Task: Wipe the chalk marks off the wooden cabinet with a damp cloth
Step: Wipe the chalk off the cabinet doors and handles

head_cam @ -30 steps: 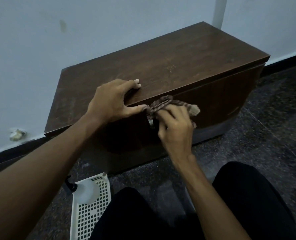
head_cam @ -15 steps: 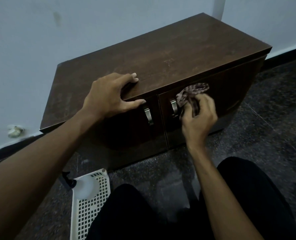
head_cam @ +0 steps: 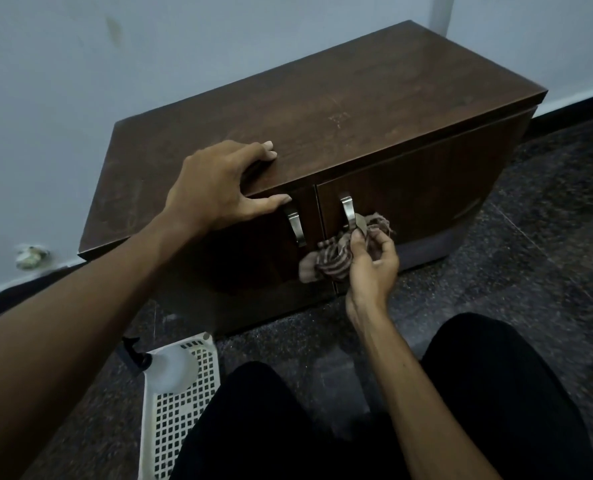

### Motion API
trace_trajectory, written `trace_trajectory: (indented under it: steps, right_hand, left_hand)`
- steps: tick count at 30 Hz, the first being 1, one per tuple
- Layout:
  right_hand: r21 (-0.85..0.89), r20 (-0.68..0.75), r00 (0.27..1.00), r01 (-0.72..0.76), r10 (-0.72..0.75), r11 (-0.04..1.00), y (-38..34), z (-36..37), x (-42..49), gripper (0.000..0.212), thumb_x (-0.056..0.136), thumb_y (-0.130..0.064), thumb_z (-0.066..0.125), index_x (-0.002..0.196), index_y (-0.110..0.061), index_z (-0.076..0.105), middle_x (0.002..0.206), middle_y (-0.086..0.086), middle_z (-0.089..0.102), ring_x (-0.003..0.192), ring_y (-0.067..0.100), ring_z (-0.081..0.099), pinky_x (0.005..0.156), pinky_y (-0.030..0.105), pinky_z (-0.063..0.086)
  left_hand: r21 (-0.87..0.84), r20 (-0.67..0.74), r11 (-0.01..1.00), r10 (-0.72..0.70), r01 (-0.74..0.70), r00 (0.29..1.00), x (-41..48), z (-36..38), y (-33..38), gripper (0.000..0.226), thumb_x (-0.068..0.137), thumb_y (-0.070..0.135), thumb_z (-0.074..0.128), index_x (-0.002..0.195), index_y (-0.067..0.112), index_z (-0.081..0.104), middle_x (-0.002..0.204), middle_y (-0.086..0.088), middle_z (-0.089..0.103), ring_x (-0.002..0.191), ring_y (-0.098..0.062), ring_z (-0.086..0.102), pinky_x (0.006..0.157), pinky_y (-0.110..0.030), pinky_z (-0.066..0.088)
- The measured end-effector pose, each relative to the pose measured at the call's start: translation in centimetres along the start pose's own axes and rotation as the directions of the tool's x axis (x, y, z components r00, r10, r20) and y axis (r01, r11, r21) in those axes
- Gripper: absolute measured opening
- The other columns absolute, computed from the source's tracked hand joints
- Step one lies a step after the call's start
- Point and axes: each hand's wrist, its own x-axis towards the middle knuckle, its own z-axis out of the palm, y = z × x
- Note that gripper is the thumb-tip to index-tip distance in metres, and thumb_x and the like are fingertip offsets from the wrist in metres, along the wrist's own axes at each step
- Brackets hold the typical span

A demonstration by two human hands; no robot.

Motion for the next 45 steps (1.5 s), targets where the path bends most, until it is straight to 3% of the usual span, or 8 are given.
trace_trajectory:
  steps: [7, 12, 18, 23, 29, 37, 41, 45]
  right_hand:
    - [0.165, -0.064, 0.997, -0.024, 0.035, 0.986, -1.9, 0.9, -2.0, 0.022, 0.090, -0.001, 0.067, 0.107, -0.014, 0.064, 0.106, 0.003, 0.067, 0.096, 0.009, 0.067, 0.087, 0.023, 0.056]
    - [-0.103, -0.056, 0.953, 0.292, -0.299, 0.951, -1.6, 1.1, -2.9, 0.019, 0.089, -0.007, 0.070, 0.102, -0.020, 0.066, 0.111, 0.005, 0.066, 0.098, 0.005, 0.066, 0.080, 0.016, 0.054]
    - [-0.507, 0.180, 0.623, 0.722, -0.761, 0.471, -2.0, 0.8, -1.1, 0.018, 0.088, -0.008, 0.071, 0.105, -0.006, 0.074, 0.105, 0.009, 0.065, 0.098, 0.015, 0.061, 0.097, 0.006, 0.031]
    - [-0.538, 0.258, 0.530, 0.773, -0.808, 0.336, -0.8, 0.1, -0.3, 0.016, 0.088, -0.004, 0.070, 0.104, -0.001, 0.073, 0.103, 0.015, 0.064, 0.096, 0.025, 0.062, 0.100, 0.010, 0.032]
    - [-0.506, 0.296, 0.693, 0.698, -0.658, 0.507, 4.3, -1.1, -0.3, 0.016, 0.091, -0.009, 0.066, 0.107, -0.005, 0.070, 0.107, 0.009, 0.057, 0.094, 0.024, 0.063, 0.072, 0.042, 0.058]
    - [-0.523, 0.348, 0.743, 0.660, -0.571, 0.540, 5.5, 0.5, -2.3, 0.022, 0.088, -0.006, 0.071, 0.109, -0.007, 0.069, 0.107, 0.004, 0.060, 0.094, 0.015, 0.061, 0.090, 0.026, 0.051]
    - [-0.545, 0.577, 0.744, 0.657, -0.336, 0.521, 7.3, -1.0, -1.7, 0.019, 0.084, -0.006, 0.074, 0.102, -0.011, 0.071, 0.101, 0.001, 0.060, 0.088, 0.014, 0.060, 0.083, 0.028, 0.053]
    - [-0.547, 0.615, 0.782, 0.513, -0.099, 0.662, 6.7, -2.0, -2.5, 0.017, 0.081, -0.011, 0.080, 0.095, -0.016, 0.072, 0.097, -0.002, 0.065, 0.087, 0.008, 0.064, 0.077, 0.020, 0.054]
  left_hand:
    - [-0.012, -0.009, 1.000, -0.009, 0.009, 1.000, 0.0, 0.1, 0.0, 0.064, 0.077, 0.071, 0.066, 0.122, 0.025, 0.066, 0.134, 0.011, 0.065, 0.116, -0.016, 0.065, 0.086, -0.049, 0.057]
    - [-0.011, -0.013, 1.000, -0.008, 0.007, 1.000, 0.0, 0.2, -0.1, 0.064, 0.077, 0.071, 0.066, 0.122, 0.025, 0.066, 0.134, 0.012, 0.065, 0.116, -0.016, 0.065, 0.086, -0.048, 0.057]
    - [-0.012, -0.009, 1.000, -0.017, 0.017, 1.000, 0.0, 0.1, -0.1, 0.063, 0.077, 0.071, 0.067, 0.121, 0.025, 0.066, 0.134, 0.014, 0.065, 0.115, -0.014, 0.065, 0.087, -0.047, 0.056]
    - [-0.012, -0.003, 1.000, -0.019, 0.019, 1.000, -0.1, 0.1, -0.1, 0.065, 0.077, 0.072, 0.066, 0.122, 0.025, 0.066, 0.134, 0.014, 0.065, 0.116, -0.014, 0.065, 0.088, -0.047, 0.056]
    - [-0.010, -0.003, 1.000, -0.020, 0.019, 1.000, 0.0, 0.1, 0.1, 0.065, 0.077, 0.072, 0.065, 0.122, 0.025, 0.066, 0.133, 0.013, 0.065, 0.116, -0.014, 0.064, 0.088, -0.046, 0.056]
    - [0.018, 0.007, 1.000, 0.000, 0.000, 1.000, 0.1, -0.1, 0.1, 0.067, 0.078, 0.073, 0.064, 0.123, 0.024, 0.066, 0.134, 0.009, 0.066, 0.116, -0.017, 0.065, 0.089, -0.047, 0.056]
    - [0.029, 0.008, 1.000, -0.002, 0.002, 1.000, 0.1, 0.0, -0.1, 0.070, 0.078, 0.076, 0.060, 0.125, 0.024, 0.064, 0.135, 0.009, 0.065, 0.115, -0.018, 0.065, 0.089, -0.048, 0.056]
    - [0.037, 0.010, 0.999, -0.004, 0.003, 1.000, 0.1, 0.2, -0.1, 0.071, 0.078, 0.077, 0.058, 0.125, 0.025, 0.063, 0.133, 0.009, 0.066, 0.116, -0.018, 0.065, 0.088, -0.049, 0.056]
